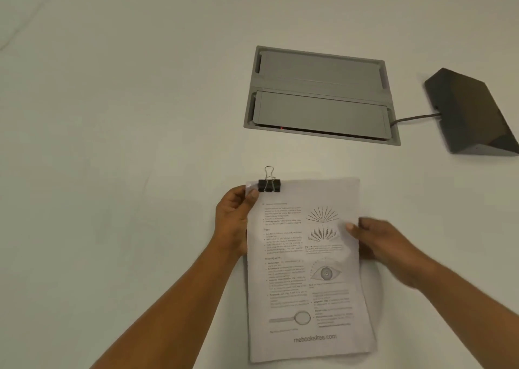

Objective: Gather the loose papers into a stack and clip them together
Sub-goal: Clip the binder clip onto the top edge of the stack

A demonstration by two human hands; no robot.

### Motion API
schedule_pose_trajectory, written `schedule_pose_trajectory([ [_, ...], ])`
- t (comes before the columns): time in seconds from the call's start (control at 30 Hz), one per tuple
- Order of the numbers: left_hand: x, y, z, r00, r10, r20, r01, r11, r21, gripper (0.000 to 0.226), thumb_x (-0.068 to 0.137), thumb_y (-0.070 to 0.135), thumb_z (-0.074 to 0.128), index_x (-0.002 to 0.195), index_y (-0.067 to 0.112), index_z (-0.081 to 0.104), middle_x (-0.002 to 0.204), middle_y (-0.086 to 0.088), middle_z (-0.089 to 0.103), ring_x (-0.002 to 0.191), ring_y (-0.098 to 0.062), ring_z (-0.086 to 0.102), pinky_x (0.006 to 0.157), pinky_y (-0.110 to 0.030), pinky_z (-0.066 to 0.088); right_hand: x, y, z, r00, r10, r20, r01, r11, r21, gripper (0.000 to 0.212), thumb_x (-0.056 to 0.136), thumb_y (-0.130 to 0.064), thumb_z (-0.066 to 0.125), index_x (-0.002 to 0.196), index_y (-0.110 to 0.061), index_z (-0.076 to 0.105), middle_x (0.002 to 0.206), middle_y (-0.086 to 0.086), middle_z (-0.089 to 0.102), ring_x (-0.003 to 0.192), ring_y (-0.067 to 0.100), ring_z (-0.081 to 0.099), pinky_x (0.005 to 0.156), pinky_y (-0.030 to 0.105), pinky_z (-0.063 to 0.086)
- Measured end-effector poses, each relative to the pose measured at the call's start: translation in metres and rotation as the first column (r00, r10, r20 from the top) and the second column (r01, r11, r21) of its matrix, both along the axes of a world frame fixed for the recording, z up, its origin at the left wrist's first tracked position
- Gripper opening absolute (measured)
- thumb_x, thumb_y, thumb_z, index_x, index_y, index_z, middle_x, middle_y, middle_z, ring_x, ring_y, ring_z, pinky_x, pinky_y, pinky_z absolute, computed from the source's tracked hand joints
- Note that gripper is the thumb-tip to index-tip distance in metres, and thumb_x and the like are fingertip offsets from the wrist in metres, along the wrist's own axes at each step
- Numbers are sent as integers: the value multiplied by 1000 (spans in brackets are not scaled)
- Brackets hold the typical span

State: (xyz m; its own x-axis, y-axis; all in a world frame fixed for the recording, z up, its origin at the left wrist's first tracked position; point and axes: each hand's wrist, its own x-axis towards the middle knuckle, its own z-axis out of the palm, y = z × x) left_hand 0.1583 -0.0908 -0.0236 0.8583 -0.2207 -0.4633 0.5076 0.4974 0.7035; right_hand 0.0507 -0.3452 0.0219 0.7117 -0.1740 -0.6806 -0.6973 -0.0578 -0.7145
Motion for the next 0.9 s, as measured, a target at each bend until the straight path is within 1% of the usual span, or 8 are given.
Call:
schedule_pose_trajectory([
  [0.13, -19, 9, 20, 996, 17, -92, -5, 992, 124, 25, 85, 22, 69, 104, 6, 66, 102, -14, 74, 90, -29, 72, 84, -49, 60, -51, 24, -7, 982, -153, 112, 139, 982, 125, 26, 92, -8, 59, 117, -5, 66, 112, 15, 75, 101, 33, 73, 84, 41, 60],
  [0.2, -34, 14, 32, 991, -114, -72, 130, 956, 262, 29, 88, 27, 66, 109, 7, 68, 107, -13, 76, 96, -31, 73, 87, -49, 59, -65, 34, -10, 949, -289, 126, 266, 949, 170, 26, 93, -3, 55, 117, -3, 65, 112, 17, 75, 102, 36, 72, 84, 43, 59],
  [0.33, -72, 28, 48, 869, -473, -143, 484, 757, 438, 25, 102, 25, 51, 112, 19, 72, 110, 1, 78, 100, -21, 74, 92, -47, 57, -73, 44, -10, 912, -393, 116, 369, 911, 184, 24, 95, -1, 53, 115, -6, 66, 109, 16, 76, 99, 34, 73, 88, 46, 55],
  [0.43, -81, 38, 50, 814, -536, -225, 570, 658, 492, 25, 103, 23, 49, 107, 23, 74, 105, 7, 79, 96, -16, 75, 89, -41, 60, -67, 43, -10, 902, -414, 120, 392, 903, 176, 24, 95, -1, 54, 116, -8, 65, 109, 12, 76, 99, 30, 73, 86, 43, 55],
  [0.57, -65, 34, 46, 857, -475, -199, 493, 645, 583, 20, 97, 9, 59, 92, 16, 77, 88, 1, 81, 84, -19, 77, 74, -32, 62, -42, 33, -15, 914, -384, 131, 376, 923, 78, 23, 96, -6, 57, 115, -13, 65, 106, 5, 78, 97, 25, 74, 85, 41, 57],
  [0.67, -39, 25, 40, 909, -406, -98, 361, 646, 673, 16, 91, 3, 67, 91, 14, 77, 77, 2, 79, 70, -11, 75, 61, -19, 57, -8, 26, -18, 920, -355, 167, 366, 930, -43, 22, 96, -9, 58, 114, -16, 66, 102, 2, 78, 92, 21, 75, 82, 38, 59],
  [0.8, -9, 10, 35, 938, -348, -4, 239, 634, 735, 17, 88, 3, 70, 104, 6, 72, 87, 3, 75, 79, -12, 72, 70, -15, 56, 36, 14, -24, 938, -288, 191, 320, 933, -166, 19, 96, -11, 58, 112, -14, 67, 104, 7, 75, 92, 24, 72, 88, 43, 57],
  [0.9, 2, 1, 32, 930, -368, -4, 204, 507, 837, 29, 87, 7, 72, 115, 9, 66, 91, 3, 66, 85, -15, 65, 82, -21, 52, 50, 5, -26, 971, -190, 144, 235, 858, -457, 24, 90, -17, 66, 113, -10, 68, 101, 6, 72, 91, 23, 65, 88, 40, 55],
])
